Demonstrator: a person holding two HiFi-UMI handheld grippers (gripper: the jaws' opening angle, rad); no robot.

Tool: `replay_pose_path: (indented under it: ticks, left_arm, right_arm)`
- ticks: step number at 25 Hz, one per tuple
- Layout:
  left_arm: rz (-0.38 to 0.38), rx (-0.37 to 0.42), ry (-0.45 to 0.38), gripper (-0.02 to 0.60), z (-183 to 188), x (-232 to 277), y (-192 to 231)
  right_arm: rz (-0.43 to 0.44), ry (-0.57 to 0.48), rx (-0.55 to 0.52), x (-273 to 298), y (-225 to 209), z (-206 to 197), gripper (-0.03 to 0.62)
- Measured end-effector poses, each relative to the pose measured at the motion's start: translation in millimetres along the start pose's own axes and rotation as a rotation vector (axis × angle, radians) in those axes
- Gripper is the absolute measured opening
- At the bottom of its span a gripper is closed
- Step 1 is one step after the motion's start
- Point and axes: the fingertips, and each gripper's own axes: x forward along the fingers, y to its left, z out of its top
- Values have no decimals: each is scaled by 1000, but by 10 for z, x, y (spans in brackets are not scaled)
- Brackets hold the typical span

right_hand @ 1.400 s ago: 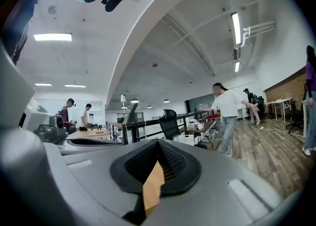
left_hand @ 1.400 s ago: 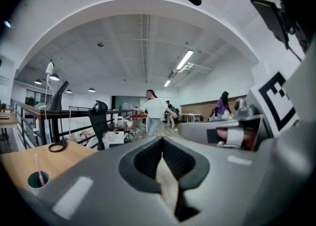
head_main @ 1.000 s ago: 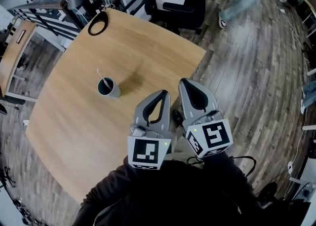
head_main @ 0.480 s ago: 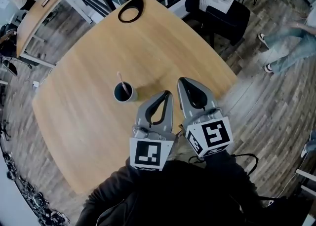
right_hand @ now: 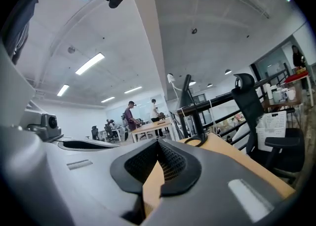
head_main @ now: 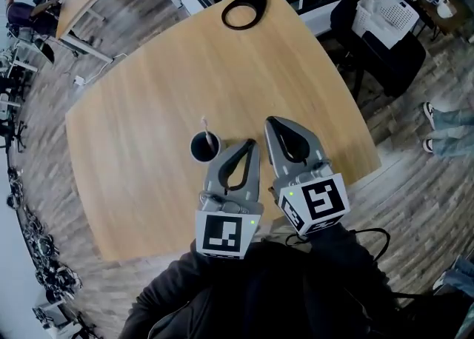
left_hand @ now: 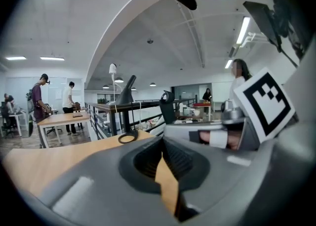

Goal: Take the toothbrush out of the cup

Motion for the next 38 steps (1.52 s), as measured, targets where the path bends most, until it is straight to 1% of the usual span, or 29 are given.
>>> replay_pose_path:
  ticks: [5,8,12,15,18,20,24,32,38]
  left_arm:
    - [149,-45,6,8,-57,72,322]
    - [223,-52,3,8,-53,6,515]
    - [343,-57,-15,8,33,-164,845]
    - [430,-69,-15,8,67,-352,1058]
    - [493,-69,-9,8,81,-549,1244]
    - [508,-76,-9,8,53,-643,1331]
    - [508,-99,-23,8,-10,-691,1449]
    - [438,-139,-61,8,-45,-420,1586]
    - [411,-161,-44,8,-167,-300,1690]
  right_arm:
    - [150,15,-19,373,115,1,0]
    - [223,20,-36,543,267,39,0]
    - [325,19,-50,773,563,100,0]
    - [395,22,-61,868,803,120,0]
    - [444,11,-65,932,1037,155,0]
    - [456,10,-66,965,1158,130,0]
    - [456,28,-86,1006,1278,35,0]
    - [409,86,-140,1086,1180,-96,0]
    - [377,114,-139,1197,1116,-224,2]
